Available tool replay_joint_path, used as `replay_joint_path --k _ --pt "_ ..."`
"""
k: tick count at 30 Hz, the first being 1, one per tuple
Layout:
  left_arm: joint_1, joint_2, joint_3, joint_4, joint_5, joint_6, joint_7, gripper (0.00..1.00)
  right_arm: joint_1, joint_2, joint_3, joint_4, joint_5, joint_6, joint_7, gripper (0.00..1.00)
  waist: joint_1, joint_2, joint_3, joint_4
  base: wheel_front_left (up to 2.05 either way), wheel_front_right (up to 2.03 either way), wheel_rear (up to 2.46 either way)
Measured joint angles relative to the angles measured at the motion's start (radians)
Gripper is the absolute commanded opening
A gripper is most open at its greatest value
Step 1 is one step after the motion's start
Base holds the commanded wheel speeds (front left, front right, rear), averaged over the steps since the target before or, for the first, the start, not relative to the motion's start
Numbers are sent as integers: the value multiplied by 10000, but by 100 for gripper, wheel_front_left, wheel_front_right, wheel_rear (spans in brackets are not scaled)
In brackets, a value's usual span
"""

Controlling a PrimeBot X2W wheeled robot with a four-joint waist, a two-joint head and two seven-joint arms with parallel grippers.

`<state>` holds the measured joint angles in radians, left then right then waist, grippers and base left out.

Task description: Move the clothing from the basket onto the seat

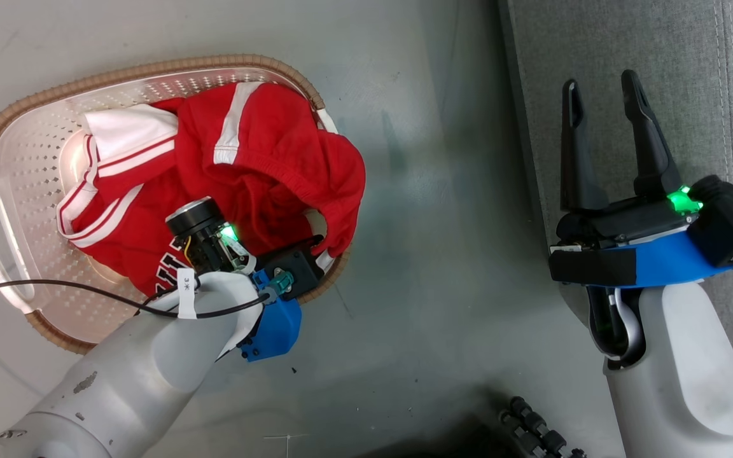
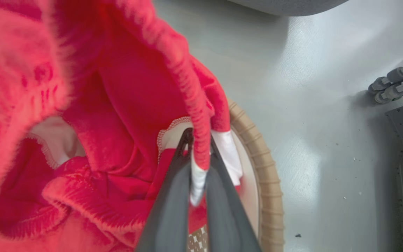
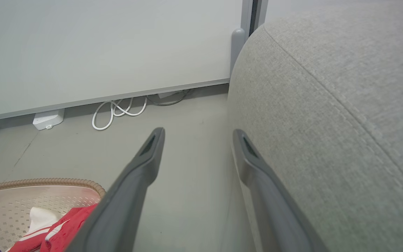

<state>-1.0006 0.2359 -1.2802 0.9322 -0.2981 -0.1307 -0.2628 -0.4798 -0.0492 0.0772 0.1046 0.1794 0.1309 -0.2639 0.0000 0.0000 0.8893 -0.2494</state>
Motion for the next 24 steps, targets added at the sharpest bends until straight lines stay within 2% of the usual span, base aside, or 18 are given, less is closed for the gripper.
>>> replay_joint_path --k 8,16,24 --pt "58 -52 -4 -242 -36 0 0 0 -70 0 -65 119 -10 0 0 100 0 0 -265 73 0 0 0" --pt "232 -19 13 -1156 -669 0 0 0 70 0 -140 290 -213 2 0 100 -1 0 -1020 326 0 0 0" --pt "870 33 727 -2163 -922 0 0 0 351 2 -163 589 -395 2 0 100 -2 0 -2050 716 0 0 0"
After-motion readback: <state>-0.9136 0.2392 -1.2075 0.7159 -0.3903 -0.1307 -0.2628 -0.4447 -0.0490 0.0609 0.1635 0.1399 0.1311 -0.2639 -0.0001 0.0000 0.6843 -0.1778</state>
